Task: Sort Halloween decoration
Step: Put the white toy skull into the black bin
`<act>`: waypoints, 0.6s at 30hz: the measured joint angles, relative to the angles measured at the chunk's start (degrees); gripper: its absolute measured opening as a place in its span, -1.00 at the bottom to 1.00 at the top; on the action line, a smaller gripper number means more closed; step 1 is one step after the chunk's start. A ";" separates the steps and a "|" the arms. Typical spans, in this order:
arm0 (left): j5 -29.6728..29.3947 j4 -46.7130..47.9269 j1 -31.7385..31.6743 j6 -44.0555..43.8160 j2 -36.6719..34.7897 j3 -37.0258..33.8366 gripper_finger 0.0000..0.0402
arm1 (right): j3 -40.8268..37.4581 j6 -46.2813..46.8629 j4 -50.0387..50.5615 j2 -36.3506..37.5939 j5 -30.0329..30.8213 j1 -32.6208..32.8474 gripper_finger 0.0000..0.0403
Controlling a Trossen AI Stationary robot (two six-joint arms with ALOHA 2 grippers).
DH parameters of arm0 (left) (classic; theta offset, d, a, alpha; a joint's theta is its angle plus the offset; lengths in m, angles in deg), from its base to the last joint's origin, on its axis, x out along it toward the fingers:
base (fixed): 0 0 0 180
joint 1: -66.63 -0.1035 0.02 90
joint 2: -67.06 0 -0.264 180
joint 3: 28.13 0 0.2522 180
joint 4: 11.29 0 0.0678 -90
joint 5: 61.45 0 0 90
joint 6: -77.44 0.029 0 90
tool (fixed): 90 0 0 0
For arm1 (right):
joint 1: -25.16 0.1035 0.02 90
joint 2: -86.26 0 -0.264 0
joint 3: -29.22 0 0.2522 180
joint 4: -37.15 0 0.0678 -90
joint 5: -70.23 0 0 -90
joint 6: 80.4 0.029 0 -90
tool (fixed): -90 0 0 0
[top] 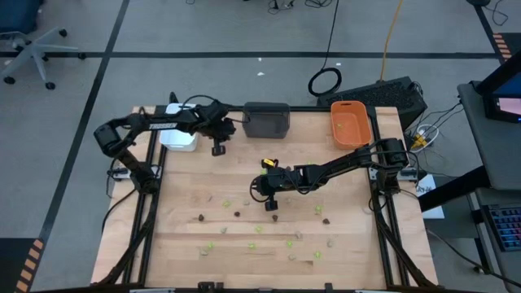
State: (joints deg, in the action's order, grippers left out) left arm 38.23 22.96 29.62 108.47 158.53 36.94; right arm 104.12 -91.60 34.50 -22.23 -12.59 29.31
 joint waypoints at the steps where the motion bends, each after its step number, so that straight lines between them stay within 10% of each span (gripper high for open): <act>1: 1.91 -0.17 0.01 -0.68 -1.30 0.00 -0.99 | 0.00 0.02 0.02 0.00 0.00 0.09 -0.88; 18: 30.63 -11.98 -0.14 -9.78 -13.13 -1.14 -1.00 | -1.99 6.41 -0.02 0.02 0.07 4.54 -0.89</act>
State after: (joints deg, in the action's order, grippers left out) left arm 68.85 10.98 29.48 98.69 145.41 35.80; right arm 102.13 -85.19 34.48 -22.21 -12.53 33.84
